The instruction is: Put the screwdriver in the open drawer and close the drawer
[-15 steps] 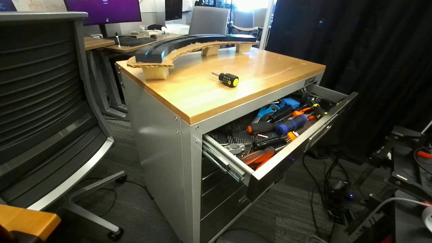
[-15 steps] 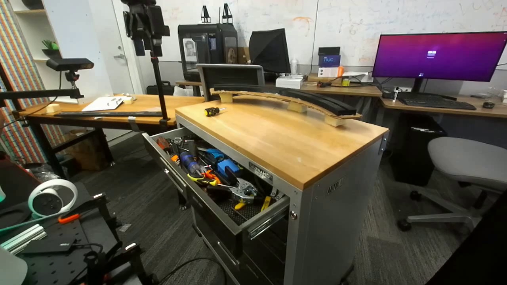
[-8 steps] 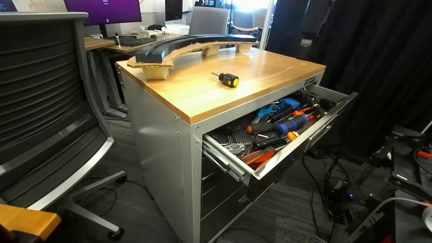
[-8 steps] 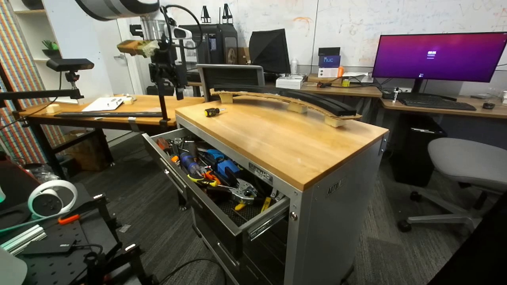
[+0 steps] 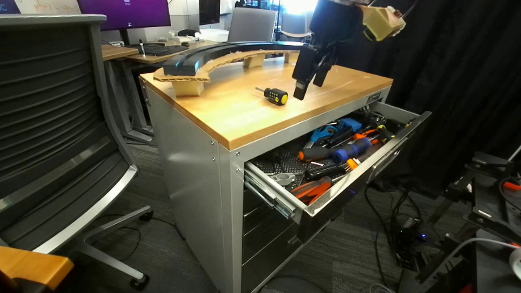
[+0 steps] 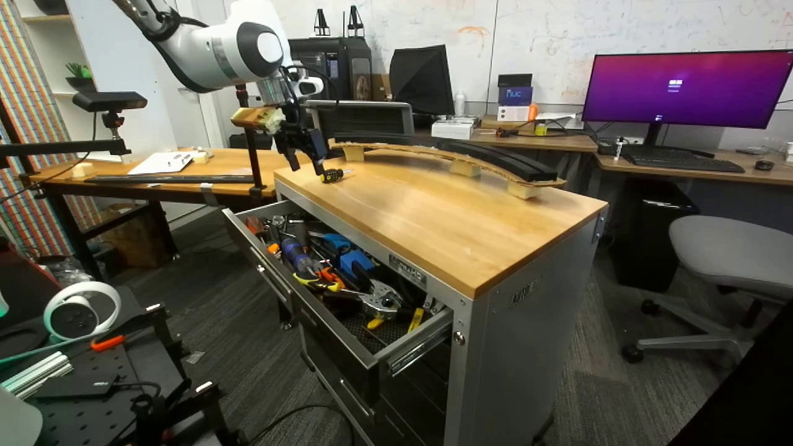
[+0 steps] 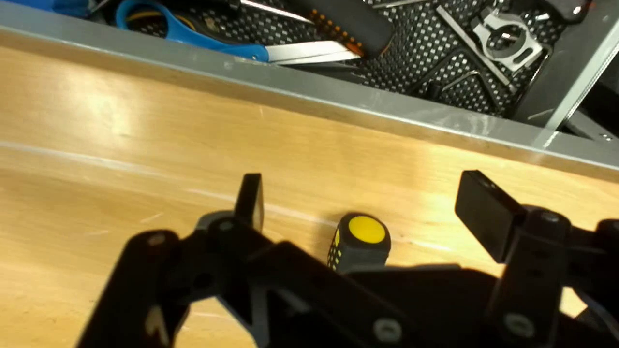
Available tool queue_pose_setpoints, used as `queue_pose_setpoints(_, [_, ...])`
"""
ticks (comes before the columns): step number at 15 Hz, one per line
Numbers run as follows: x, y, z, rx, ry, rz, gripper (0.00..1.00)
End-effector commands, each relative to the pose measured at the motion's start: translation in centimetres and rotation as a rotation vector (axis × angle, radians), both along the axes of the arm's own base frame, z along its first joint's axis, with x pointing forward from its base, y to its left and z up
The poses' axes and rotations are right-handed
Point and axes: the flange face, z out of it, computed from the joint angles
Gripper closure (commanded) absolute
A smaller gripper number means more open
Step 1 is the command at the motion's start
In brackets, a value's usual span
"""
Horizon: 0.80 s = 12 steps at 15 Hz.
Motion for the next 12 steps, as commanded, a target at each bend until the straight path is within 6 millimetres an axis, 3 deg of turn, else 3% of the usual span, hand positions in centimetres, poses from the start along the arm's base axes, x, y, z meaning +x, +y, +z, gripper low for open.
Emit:
queue_pose_setpoints(1, [2.7, 1.9, -1.2, 0.010, -0.059, -0.021, 0.00])
queue_pose_setpoints(6, [4.7, 3.7, -2.0, 0.017, -0.133, -0.038, 0.00])
queue_pose_setpoints(7, [5.1, 3.8, -2.0, 0.004, -0.157, -0.036, 0.25])
queue_pose_setpoints(9, [5.6, 3.7, -2.0, -0.027, -0.205, -0.032, 0.32])
queue_pose_setpoints(12, [6.3, 2.9, -2.1, -0.075, -0.259, -0.043, 0.58])
